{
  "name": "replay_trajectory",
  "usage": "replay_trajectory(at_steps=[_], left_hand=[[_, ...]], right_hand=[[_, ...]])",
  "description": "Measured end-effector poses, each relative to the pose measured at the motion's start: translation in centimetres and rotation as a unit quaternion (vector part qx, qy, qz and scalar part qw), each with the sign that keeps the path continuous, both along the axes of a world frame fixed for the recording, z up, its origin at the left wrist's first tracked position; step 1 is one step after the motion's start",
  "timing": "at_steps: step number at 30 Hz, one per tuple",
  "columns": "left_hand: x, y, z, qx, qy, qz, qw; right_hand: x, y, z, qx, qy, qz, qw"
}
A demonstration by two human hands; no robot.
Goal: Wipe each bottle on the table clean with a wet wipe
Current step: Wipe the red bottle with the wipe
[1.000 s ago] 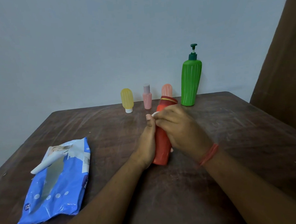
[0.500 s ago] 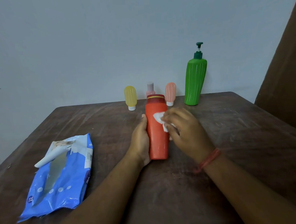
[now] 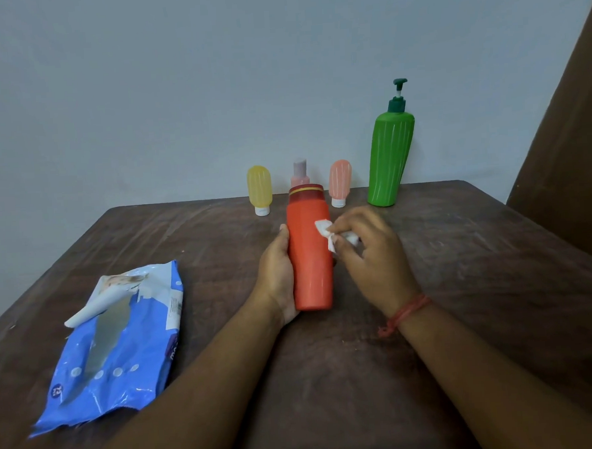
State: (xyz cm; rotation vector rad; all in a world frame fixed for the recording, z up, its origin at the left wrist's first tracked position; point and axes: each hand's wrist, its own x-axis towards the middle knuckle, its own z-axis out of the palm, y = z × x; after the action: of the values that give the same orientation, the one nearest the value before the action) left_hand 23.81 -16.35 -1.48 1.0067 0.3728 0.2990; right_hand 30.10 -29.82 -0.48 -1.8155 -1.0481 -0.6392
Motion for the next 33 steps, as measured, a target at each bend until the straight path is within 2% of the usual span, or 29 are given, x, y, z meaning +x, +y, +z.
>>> replay_trajectory(at_steps=[2,6,10,11,14,16,20,22,25,28,33], left_hand=[[0.0,0.1,-0.1,0.002,-0.001,-0.003,1.0],[-0.2,0.6,-0.1,-0.024,0.007,-0.012,1.0],[0.0,0.2,-0.1,0.006,0.002,-0.007,1.0],[0.0,0.3,-0.2,0.001,0.001,-0.007,1.0],[-0.4,0.9,-0.1,-0.05,-0.006,-0.004,0.999],[-0.3,1.3,-0.1,-0.079,-0.016,0.002,0.997],[-0.1,0.6,0.0,-0.097,-0.026,-0.033,0.994],[-0.1,0.5,0.0,-0.09,-0.025,-0.026,0.995],[-0.4,1.2,0.1,-0.102,-0.019,0.007,0.995],[-0.7,1.7,0.3,-0.13,-0.013,0.027,0.991],[-0.5,1.6,0.4,-0.178,-0.06,0.014,0.982]], right_hand=[[-0.1,0.0,-0.2,0.001,0.032,0.005,0.999],[-0.8,-0.9,-0.5,-0.081,0.003,0.102,0.991],[-0.3,-0.2,-0.1,0.001,0.022,0.025,0.999],[-0.3,-0.2,-0.2,0.0,0.03,0.032,0.999],[-0.8,-0.8,-0.6,-0.063,0.077,0.119,0.988],[-1.1,-1.0,-0.8,-0.09,0.14,0.146,0.975],[-0.9,0.4,-0.8,0.02,0.236,0.074,0.969],[-1.0,0.7,-0.7,0.062,0.27,0.084,0.957],[-1.3,0.1,-0.8,0.002,0.309,0.158,0.938],[-1.4,-0.4,-1.0,-0.072,0.316,0.186,0.927],[-0.9,-0.1,-1.4,-0.044,0.315,0.152,0.936]])
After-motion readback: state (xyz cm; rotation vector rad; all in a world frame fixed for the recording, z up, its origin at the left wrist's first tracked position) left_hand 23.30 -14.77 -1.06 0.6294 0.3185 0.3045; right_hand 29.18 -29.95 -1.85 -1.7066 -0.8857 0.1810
